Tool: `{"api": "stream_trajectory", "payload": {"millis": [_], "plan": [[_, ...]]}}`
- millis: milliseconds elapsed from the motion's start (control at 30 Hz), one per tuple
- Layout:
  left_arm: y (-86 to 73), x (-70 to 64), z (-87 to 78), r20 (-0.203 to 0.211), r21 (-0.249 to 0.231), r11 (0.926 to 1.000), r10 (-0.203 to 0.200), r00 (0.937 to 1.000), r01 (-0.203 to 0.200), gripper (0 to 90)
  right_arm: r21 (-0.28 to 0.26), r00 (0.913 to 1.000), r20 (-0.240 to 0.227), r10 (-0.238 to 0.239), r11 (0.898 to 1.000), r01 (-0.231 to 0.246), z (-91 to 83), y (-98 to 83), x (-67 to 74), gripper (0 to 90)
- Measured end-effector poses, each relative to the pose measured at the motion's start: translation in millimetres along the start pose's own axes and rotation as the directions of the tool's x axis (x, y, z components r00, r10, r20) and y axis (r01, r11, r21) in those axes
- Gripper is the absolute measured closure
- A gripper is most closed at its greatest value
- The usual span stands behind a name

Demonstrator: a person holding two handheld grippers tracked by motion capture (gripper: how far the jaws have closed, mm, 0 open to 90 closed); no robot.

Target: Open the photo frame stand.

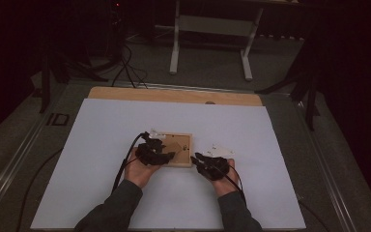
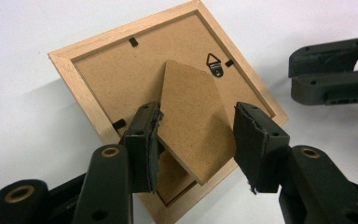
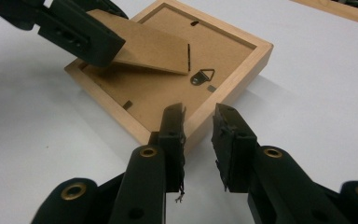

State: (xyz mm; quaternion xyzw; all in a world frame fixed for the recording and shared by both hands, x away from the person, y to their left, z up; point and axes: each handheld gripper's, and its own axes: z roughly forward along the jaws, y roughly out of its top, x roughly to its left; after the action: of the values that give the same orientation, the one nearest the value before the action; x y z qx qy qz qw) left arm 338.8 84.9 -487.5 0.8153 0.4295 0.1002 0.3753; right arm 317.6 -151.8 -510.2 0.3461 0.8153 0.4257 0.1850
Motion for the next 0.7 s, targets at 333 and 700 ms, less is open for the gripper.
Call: {"api": "stream_trajectory", "payload": {"millis": [333, 700], "plan": [[-5.9, -8.5, -4.1, -0.034, -0.038, 0.9982, 0.045, 0.9984, -0.046, 52.7, -0.003, 1.0000, 0.005, 0.001, 1.000, -0.001, -3.6, 2.9, -2.2, 71.6], [-14.7, -15.4, -6.8, -0.068, -0.080, 0.9926, 0.086, 0.9940, -0.091, 52.7, -0.013, 1.0000, 0.007, 0.006, 1.000, -0.005, -6.0, 4.8, -3.6, 71.1]]}}
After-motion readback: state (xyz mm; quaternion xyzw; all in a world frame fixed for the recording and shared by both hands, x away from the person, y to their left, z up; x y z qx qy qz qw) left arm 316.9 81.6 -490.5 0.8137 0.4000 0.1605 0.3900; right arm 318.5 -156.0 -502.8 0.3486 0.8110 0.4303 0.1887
